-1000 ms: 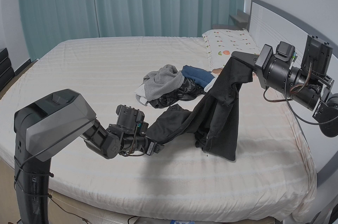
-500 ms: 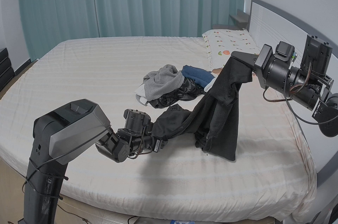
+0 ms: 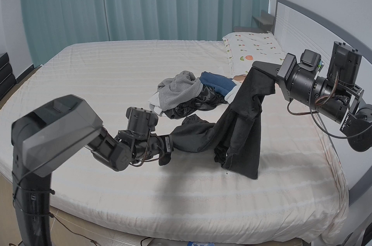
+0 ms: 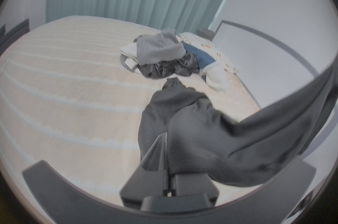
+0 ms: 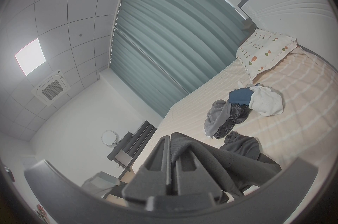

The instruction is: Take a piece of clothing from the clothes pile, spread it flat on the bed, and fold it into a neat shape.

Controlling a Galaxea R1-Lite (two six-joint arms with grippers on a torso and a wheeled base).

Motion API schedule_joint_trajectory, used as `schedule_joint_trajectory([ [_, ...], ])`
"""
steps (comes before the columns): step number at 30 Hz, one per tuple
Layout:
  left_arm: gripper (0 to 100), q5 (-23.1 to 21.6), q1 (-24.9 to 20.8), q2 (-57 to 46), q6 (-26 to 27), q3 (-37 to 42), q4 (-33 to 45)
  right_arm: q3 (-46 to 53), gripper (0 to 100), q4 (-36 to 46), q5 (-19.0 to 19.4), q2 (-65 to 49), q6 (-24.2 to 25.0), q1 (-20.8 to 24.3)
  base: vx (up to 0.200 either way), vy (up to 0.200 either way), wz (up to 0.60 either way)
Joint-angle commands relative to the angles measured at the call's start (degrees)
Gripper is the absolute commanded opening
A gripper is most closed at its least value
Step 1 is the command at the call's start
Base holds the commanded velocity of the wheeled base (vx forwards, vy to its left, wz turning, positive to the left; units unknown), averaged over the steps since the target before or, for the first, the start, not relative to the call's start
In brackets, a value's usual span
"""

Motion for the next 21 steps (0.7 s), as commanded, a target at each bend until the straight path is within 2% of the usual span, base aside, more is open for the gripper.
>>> schedule_joint_trajectory([
  [1,0,-0.17,-0.11,-17.25,-10.36,0.34,8.52,-2.55,0,-0.59,-0.51,2.52,0.09,-0.04,0.000,0.000,0.00],
  [5,0,0.09,-0.02,-23.14,-17.31,-0.89,11.60,-5.28,0,-1.65,-0.78,0.76,0.18,-0.04,0.000,0.000,0.00],
  [9,0,0.09,0.42,-27.19,-23.72,-0.10,13.71,-3.43,0,-2.70,-0.78,0.06,0.01,0.40,0.000,0.000,0.00],
  [11,0,0.18,0.51,-27.36,-25.04,0.25,14.23,-2.29,0,-2.79,-0.78,0.41,0.01,0.40,0.000,0.000,0.00],
  [12,0,0.27,0.51,-27.45,-29.43,1.40,15.02,0.79,0,-3.05,-0.43,0.85,0.01,0.05,0.000,0.000,0.00],
  [15,0,0.44,0.60,-27.54,-36.47,2.80,15.29,4.66,0,-3.49,-0.34,1.99,0.27,-1.10,0.000,0.000,0.00],
  [21,0,-0.44,1.12,-28.07,-39.19,8.25,15.38,10.28,0,-5.42,-0.51,3.92,0.71,-1.97,0.000,0.000,0.00],
])
